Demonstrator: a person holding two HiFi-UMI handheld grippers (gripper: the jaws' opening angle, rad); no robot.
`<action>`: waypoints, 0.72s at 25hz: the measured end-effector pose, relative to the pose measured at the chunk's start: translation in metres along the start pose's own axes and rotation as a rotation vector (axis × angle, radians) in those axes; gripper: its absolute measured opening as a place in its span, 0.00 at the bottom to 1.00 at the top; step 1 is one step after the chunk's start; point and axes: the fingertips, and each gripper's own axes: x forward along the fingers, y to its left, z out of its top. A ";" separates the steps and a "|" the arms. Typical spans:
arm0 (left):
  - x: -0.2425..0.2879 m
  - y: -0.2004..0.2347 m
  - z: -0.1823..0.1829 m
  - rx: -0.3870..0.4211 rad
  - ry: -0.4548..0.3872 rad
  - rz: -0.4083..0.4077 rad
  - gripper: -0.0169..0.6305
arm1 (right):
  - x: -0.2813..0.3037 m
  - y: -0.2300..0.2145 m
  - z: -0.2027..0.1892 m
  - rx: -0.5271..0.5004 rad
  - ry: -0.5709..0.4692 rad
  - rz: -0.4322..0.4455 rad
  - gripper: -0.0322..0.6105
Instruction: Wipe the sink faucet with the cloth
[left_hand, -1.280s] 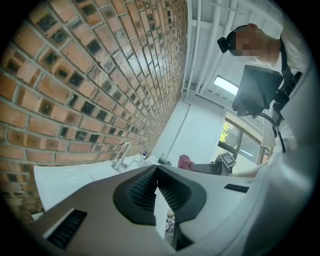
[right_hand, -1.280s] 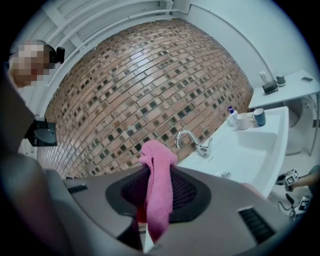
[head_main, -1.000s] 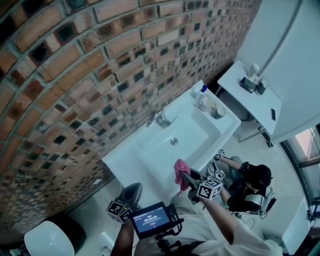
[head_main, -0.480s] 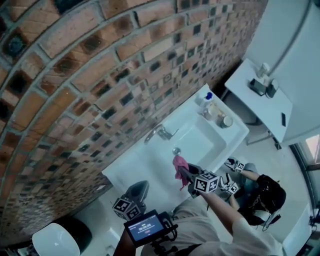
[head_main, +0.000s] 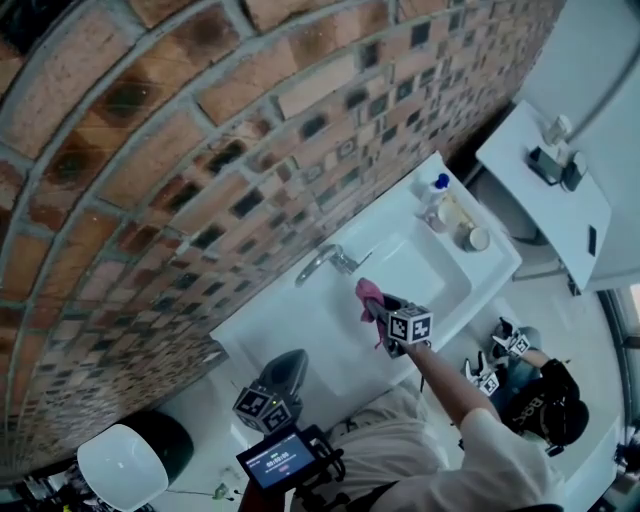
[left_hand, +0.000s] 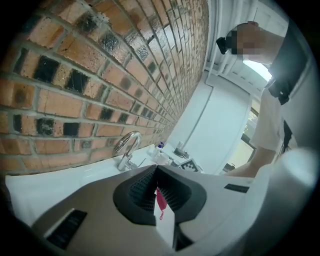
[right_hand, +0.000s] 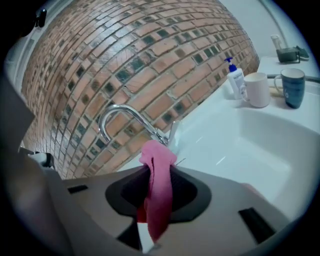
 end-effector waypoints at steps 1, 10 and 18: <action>0.002 0.001 -0.003 -0.004 0.004 0.001 0.01 | 0.007 -0.006 -0.001 0.000 0.014 -0.007 0.23; 0.023 -0.001 -0.018 -0.011 0.065 0.017 0.01 | 0.044 -0.039 -0.011 0.015 0.082 -0.027 0.23; 0.033 0.007 -0.028 -0.044 0.061 0.046 0.01 | 0.072 -0.046 -0.019 0.005 0.127 -0.037 0.23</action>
